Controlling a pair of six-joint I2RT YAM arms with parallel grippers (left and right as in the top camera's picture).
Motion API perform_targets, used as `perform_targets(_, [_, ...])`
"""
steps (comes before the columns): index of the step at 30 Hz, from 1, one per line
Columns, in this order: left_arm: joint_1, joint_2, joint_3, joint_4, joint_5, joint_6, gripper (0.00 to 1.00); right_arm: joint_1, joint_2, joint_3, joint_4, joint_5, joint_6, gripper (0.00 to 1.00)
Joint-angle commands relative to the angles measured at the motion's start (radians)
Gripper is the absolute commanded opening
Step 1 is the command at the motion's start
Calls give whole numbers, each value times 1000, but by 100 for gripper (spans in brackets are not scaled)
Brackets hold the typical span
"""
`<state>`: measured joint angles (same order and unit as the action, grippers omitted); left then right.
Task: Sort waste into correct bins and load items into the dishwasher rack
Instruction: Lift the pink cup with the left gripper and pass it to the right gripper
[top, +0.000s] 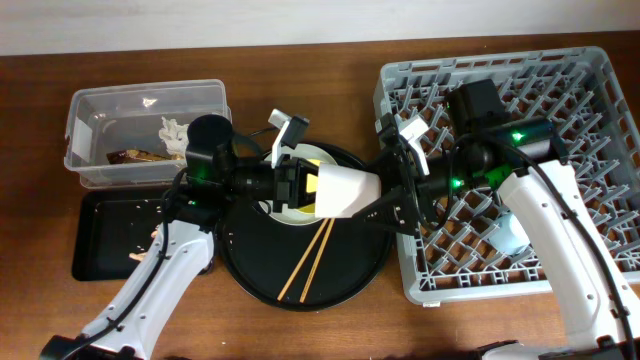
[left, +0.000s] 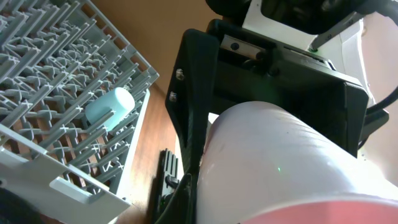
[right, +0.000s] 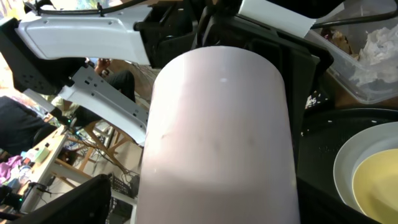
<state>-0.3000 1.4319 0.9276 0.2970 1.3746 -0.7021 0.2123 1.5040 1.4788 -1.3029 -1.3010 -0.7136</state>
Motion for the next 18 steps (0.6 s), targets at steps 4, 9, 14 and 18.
perform_targets(4, [-6, 0, 10, 5, -19, -29, 0, 11, -3, 0, 6, -27, -12, 80])
perform_targets(9, [-6, 0, 10, 4, -17, -32, 0, 11, -3, 0, 26, -26, -12, 65])
perform_targets(14, [-6, 0, 10, 4, -17, -32, 5, 11, -3, 0, 27, -21, -12, 60])
perform_targets(18, [-3, 0, 10, -167, -105, 118, 62, -13, -5, 9, 22, 263, 106, 55])
